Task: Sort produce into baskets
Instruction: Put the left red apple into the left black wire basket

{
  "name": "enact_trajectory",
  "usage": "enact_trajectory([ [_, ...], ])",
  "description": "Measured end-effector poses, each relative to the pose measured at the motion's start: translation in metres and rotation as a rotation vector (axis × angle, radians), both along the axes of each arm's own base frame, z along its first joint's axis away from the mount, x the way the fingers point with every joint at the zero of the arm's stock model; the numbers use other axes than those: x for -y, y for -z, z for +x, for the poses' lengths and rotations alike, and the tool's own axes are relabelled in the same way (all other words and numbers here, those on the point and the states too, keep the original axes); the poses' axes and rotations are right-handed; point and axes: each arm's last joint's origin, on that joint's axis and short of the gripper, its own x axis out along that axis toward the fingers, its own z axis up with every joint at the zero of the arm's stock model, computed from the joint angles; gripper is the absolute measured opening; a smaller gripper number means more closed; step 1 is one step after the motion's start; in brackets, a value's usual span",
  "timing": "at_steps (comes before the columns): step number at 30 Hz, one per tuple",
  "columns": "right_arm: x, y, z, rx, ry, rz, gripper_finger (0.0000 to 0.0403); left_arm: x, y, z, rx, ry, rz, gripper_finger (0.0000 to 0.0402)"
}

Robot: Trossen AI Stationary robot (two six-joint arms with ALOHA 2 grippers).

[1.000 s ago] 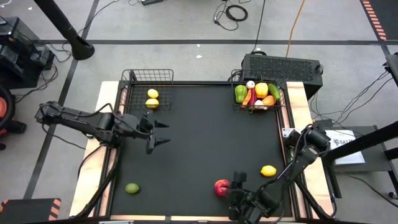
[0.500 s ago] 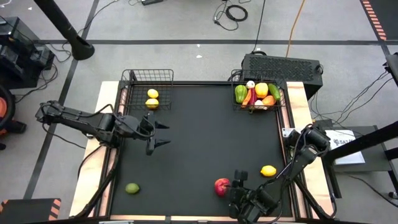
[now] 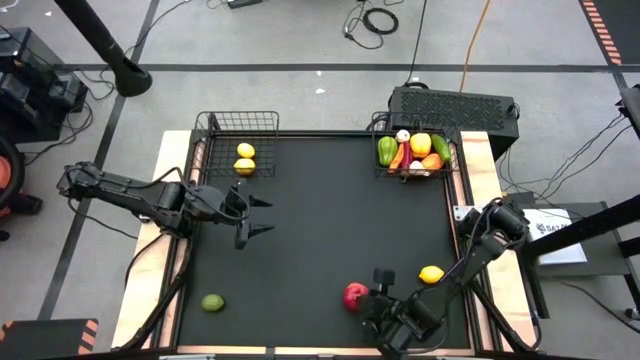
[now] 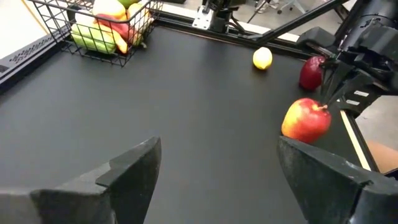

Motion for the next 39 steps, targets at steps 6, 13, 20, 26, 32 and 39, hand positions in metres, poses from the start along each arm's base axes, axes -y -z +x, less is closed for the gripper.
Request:
enact_trajectory([
  [6,0.004,0.000,0.004,-0.013,-0.016,-0.023,0.0001,0.000,0.000,0.000,0.000,0.000,0.000,0.0326],
  [13,0.011,-0.001,0.008,-0.063,-0.026,0.010,0.0001,0.000,0.000,0.000,-0.004,-0.001,0.000,0.0326],
  [20,0.010,0.000,0.007,-0.083,-0.029,0.031,0.0049,0.000,0.000,0.000,-0.005,-0.001,-0.002,0.0326],
  [26,0.012,-0.001,0.007,-0.062,-0.020,0.000,0.0100,0.000,0.000,0.000,-0.005,-0.001,-0.003,0.0326],
  [32,0.014,-0.001,0.010,-0.056,-0.014,-0.006,0.0114,0.000,0.001,0.000,-0.006,-0.001,-0.002,0.0326],
  [39,0.019,-0.001,0.016,-0.055,-0.007,0.003,0.0114,0.000,0.001,0.000,-0.007,0.001,0.003,0.0326],
])
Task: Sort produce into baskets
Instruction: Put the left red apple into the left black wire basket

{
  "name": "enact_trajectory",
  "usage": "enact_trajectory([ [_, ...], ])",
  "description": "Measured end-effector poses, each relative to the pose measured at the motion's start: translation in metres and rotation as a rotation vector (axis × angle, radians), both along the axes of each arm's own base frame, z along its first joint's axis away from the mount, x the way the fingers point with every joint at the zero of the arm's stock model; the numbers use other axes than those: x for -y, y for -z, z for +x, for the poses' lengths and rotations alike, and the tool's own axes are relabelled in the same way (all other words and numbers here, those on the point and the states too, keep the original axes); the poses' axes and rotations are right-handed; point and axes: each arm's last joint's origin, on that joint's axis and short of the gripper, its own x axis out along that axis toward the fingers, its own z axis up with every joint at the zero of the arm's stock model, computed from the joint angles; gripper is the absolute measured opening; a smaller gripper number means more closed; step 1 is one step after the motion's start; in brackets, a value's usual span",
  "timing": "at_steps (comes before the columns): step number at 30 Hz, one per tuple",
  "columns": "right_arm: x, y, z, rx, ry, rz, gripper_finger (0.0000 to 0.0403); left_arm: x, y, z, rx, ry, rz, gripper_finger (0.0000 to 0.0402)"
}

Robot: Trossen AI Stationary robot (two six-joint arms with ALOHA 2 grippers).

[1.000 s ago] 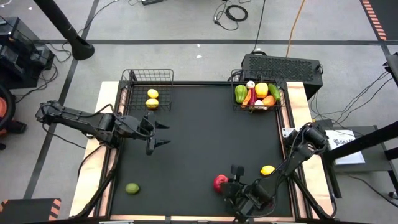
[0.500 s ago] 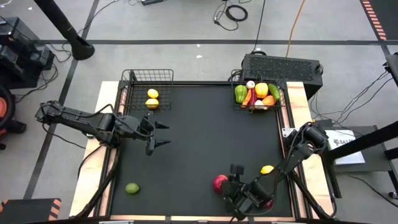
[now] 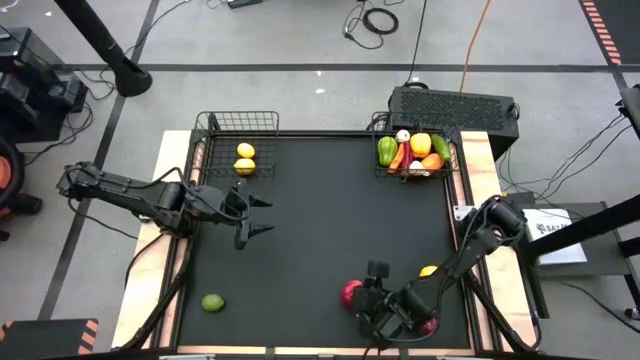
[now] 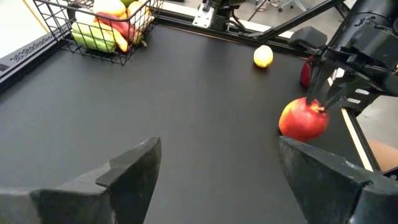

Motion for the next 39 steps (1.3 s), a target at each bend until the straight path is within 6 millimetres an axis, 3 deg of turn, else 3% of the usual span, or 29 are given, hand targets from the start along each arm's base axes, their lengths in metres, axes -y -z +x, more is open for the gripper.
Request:
enact_trajectory([
  [11,0.002,-0.016,-0.004,0.007,-0.016,0.066,0.0110,0.000,0.000,0.000,-0.001,0.001,0.001,0.0326],
  [29,0.006,-0.017,0.003,0.025,-0.017,0.085,0.0110,0.000,0.000,0.000,-0.002,0.000,0.001,0.0326],
  [39,0.008,-0.005,0.001,0.005,-0.023,0.072,0.0102,0.000,0.002,-0.001,-0.018,0.001,0.004,0.0326],
])
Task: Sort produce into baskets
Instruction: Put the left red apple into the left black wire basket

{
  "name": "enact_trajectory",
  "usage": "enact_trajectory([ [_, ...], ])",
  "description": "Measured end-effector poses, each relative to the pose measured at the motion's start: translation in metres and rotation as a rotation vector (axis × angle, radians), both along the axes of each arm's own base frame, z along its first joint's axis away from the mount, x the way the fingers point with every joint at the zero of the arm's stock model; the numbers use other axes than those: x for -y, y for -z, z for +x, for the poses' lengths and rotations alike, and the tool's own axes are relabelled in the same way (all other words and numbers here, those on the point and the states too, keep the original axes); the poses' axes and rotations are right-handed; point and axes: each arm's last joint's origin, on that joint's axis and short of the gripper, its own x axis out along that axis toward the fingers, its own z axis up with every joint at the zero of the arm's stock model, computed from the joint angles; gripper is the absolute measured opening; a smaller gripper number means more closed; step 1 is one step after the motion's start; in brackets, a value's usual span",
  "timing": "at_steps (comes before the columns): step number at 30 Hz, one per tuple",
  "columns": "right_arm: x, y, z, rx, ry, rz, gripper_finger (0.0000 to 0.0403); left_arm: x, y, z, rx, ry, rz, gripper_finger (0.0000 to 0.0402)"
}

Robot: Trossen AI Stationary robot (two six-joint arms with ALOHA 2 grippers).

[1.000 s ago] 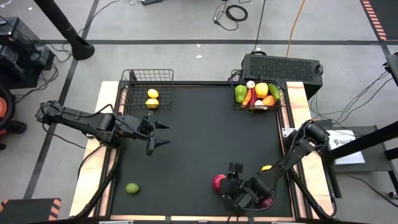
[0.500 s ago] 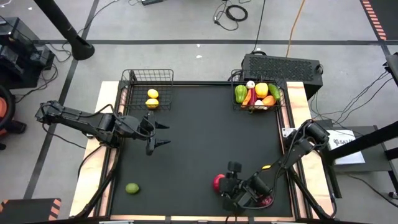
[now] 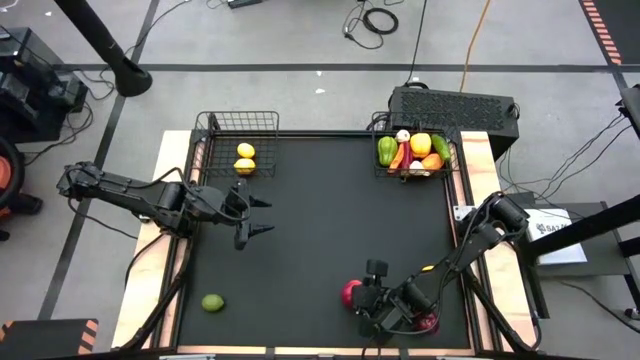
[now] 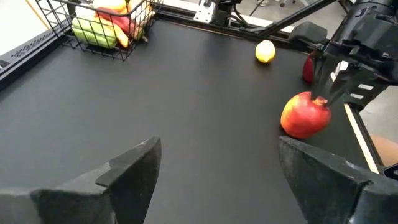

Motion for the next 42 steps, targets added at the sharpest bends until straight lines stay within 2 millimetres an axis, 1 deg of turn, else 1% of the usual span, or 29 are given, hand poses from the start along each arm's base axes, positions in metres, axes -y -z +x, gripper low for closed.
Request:
enact_trajectory([
  [4,0.000,0.001,0.000,0.005,0.000,0.002,0.0076,0.000,0.000,0.000,0.000,-0.001,0.000,0.0326],
  [10,0.000,0.002,0.000,0.001,-0.005,-0.004,0.0011,0.000,0.000,0.000,0.003,-0.001,0.000,0.0326],
  [16,0.001,0.001,0.000,0.005,-0.022,-0.033,0.0005,0.000,0.000,0.000,0.004,-0.004,-0.007,0.0326],
  [18,0.002,-0.002,0.000,0.007,-0.045,-0.051,0.0003,0.001,0.000,0.002,0.008,0.001,-0.007,0.0326],
  [20,0.005,-0.013,0.001,0.024,-0.073,-0.060,0.0002,0.004,0.000,0.004,0.015,0.018,0.005,0.0326],
  [23,0.015,-0.038,0.001,0.083,-0.101,-0.074,0.0001,0.010,-0.001,0.010,0.051,0.053,0.026,0.0326],
  [29,0.039,-0.088,-0.008,0.209,-0.160,-0.129,0.0001,0.025,0.006,0.027,0.071,0.152,0.014,0.0327],
  [31,0.048,-0.104,-0.011,0.257,-0.185,-0.143,0.0001,0.032,0.008,0.035,0.106,0.187,0.049,0.0333],
  [33,0.056,-0.118,-0.013,0.300,-0.204,-0.152,0.0000,0.040,0.008,0.045,0.168,0.224,0.120,0.0346],
  [36,0.067,-0.135,-0.017,0.349,-0.251,-0.148,0.0000,0.051,0.012,0.058,0.241,0.250,0.210,0.0378],
  [38,0.071,-0.142,-0.018,0.377,-0.281,-0.141,0.0000,0.056,0.015,0.066,0.285,0.262,0.232,0.0394],
  [42,0.077,-0.148,-0.017,0.395,-0.330,-0.152,0.0000,0.061,0.022,0.078,0.332,0.258,0.229,0.0396],
])
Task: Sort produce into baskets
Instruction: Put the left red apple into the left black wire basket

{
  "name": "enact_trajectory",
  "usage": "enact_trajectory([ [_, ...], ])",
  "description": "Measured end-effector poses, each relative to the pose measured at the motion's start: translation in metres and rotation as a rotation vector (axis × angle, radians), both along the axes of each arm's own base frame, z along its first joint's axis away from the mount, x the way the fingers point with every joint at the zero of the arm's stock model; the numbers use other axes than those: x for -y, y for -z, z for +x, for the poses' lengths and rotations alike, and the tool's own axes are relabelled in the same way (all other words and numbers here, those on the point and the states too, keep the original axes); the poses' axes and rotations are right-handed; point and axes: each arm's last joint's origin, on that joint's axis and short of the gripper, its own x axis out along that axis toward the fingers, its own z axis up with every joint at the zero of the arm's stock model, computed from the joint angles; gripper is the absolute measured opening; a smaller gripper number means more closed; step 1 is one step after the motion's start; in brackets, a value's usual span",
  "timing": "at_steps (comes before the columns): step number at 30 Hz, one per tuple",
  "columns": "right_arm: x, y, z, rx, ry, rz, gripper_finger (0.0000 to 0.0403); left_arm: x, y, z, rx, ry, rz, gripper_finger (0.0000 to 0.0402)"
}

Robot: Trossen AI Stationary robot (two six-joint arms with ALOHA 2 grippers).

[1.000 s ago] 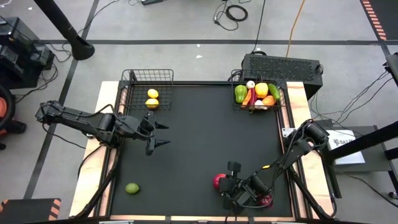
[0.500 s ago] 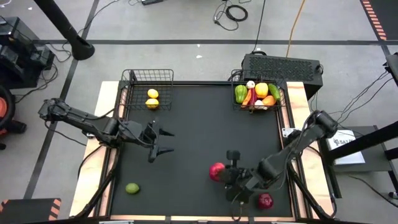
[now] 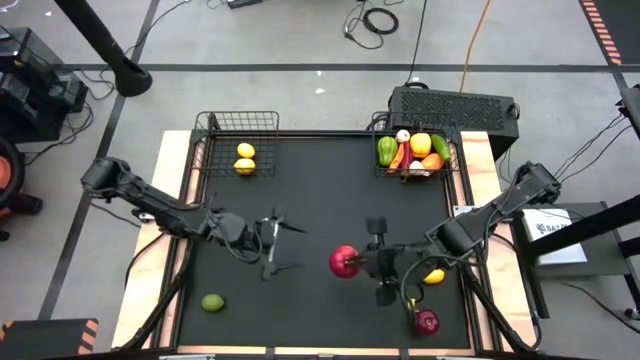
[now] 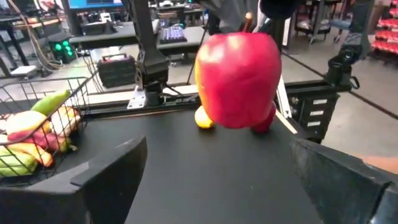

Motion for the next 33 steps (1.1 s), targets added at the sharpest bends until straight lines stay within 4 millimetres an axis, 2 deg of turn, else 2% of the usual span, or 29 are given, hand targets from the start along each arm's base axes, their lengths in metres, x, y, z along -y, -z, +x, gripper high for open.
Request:
enact_trajectory([
  [7,0.011,-0.001,0.009,0.005,-0.022,-0.008,0.0000,0.008,0.021,0.018,0.001,0.029,-0.056,0.0400],
  [12,0.019,-0.004,0.015,0.031,-0.040,-0.001,0.0000,0.009,0.030,0.028,0.038,0.007,-0.070,0.0400],
  [17,0.026,-0.004,0.018,0.033,-0.025,-0.014,0.0000,0.005,0.027,0.033,0.110,-0.008,-0.105,0.0400],
  [25,0.032,-0.004,0.022,0.033,-0.033,-0.015,0.0000,-0.006,0.030,0.042,0.113,-0.022,-0.123,0.0400],
  [33,0.035,-0.004,0.023,0.038,-0.028,-0.026,0.0000,-0.005,0.025,0.049,0.123,0.000,-0.123,0.0400],
])
